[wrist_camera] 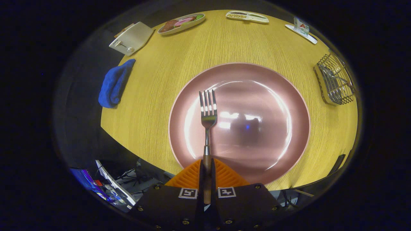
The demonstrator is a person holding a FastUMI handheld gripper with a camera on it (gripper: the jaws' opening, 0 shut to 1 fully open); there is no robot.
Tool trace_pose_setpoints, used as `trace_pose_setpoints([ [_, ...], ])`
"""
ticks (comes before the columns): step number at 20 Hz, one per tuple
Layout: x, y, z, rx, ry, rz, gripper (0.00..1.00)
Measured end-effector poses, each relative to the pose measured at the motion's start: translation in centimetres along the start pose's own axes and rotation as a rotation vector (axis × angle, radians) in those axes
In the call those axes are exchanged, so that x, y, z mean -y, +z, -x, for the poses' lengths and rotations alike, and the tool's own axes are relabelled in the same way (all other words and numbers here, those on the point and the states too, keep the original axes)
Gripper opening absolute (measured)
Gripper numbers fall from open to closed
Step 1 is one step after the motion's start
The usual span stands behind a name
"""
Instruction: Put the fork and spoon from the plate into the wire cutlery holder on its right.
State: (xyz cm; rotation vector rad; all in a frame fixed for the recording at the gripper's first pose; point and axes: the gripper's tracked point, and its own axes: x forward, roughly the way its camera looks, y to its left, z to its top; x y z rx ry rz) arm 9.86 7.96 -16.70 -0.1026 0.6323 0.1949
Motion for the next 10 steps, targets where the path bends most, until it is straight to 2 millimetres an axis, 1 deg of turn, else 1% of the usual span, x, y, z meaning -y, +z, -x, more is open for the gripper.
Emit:
trace_pose_setpoints([
  [2, 0.4, 0.6, 0.6, 0.046, -0.028, 0.026, 0.09],
  [4, 0.5, 1.2, 1.3, 0.074, -0.015, 0.025, 0.09],
  [8, 0.7, 2.3, 3.1, 0.1, 0.023, -0.05, 0.09],
  [10, 0.9, 3.1, 4.4, 0.135, 0.045, -0.082, 0.09],
])
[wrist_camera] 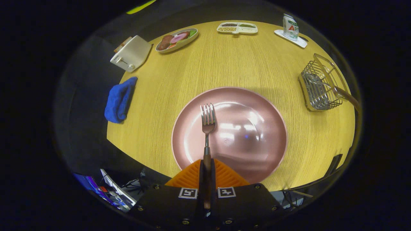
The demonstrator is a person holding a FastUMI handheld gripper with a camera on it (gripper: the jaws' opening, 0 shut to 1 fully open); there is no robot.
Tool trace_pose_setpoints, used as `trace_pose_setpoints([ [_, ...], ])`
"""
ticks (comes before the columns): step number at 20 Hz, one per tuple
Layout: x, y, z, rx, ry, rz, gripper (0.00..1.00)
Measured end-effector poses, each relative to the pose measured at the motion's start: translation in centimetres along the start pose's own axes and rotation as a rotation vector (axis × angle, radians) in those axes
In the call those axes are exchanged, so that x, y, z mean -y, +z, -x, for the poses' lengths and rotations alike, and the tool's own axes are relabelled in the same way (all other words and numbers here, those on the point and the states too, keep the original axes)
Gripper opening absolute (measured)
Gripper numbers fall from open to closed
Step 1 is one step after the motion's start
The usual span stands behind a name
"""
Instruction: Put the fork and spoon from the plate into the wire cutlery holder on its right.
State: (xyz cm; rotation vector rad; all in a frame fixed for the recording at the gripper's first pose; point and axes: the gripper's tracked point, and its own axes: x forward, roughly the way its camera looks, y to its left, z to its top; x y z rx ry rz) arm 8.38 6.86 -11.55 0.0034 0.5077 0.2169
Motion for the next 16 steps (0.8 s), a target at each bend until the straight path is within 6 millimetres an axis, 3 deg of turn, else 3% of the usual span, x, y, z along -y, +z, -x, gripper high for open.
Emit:
trace_pose_setpoints([
  [2, 0.2, 1.1, 1.2, 0.033, 0.03, -0.037, 0.09],
  [5, 2.0, 2.9, 3.3, 0.09, 0.03, -0.091, 0.09],
  [11, 7.9, 6.2, 7.7, 0.189, 0.0, -0.22, 0.08],
  [16, 12.2, 7.6, 10.7, 0.228, -0.021, -0.314, 0.09],
])
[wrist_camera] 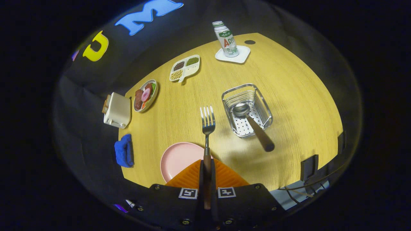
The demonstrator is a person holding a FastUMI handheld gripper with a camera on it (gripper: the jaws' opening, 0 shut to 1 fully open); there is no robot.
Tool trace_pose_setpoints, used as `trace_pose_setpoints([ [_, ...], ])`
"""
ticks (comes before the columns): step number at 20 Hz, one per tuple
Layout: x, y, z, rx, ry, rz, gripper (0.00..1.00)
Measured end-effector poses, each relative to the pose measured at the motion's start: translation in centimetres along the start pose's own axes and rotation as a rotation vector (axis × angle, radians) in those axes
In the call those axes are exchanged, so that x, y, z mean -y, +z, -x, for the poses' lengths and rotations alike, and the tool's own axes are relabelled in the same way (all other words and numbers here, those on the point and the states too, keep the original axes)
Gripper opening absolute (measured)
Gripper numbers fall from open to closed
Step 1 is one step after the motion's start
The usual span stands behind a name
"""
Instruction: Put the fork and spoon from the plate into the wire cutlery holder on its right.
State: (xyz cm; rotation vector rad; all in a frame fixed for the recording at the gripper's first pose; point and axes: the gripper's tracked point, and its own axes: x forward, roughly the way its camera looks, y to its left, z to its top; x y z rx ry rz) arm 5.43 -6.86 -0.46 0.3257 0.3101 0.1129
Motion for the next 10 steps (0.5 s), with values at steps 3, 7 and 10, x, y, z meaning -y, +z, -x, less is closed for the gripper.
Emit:
trace_pose_setpoints([
  [3, 1.5, 1.2, 1.0, 0.0, -0.002, -0.056, 0.09],
  [7, 3.3, 1.1, 1.4, -0.051, -0.034, -0.074, 0.09],
  [10, 3.8, 1.0, 1.2, -0.091, -0.045, -0.093, 0.09],
])
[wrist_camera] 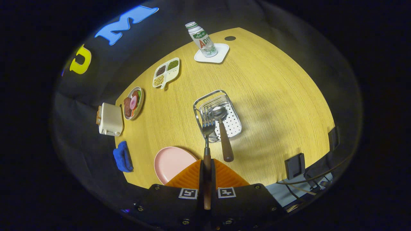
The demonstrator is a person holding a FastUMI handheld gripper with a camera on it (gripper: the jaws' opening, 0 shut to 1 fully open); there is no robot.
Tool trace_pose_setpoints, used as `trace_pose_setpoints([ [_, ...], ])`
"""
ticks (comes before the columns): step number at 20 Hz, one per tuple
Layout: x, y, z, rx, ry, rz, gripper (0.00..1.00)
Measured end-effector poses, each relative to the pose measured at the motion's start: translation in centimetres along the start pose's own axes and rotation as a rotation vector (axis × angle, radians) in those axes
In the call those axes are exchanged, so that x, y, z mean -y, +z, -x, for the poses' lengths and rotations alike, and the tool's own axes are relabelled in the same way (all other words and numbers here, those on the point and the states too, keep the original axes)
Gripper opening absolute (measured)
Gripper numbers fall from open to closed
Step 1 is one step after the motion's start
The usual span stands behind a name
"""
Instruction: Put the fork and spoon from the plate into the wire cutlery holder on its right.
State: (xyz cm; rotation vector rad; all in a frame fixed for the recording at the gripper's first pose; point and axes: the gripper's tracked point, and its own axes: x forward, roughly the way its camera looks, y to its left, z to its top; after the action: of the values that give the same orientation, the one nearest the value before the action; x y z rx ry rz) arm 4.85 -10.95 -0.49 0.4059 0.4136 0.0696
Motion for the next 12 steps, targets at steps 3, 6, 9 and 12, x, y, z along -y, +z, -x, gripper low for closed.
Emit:
trace_pose_setpoints([
  [3, 0.77, 0.31, -0.47, -0.015, -0.026, -0.008, 0.08],
  [6, 0.83, 0.59, -0.55, -0.026, -0.032, -0.031, 0.09],
  [9, 0.74, 0.31, -0.75, -0.045, -0.042, -0.03, 0.08],
  [12, 0.15, 0.19, -0.54, -0.052, -0.028, -0.029, 0.12],
])
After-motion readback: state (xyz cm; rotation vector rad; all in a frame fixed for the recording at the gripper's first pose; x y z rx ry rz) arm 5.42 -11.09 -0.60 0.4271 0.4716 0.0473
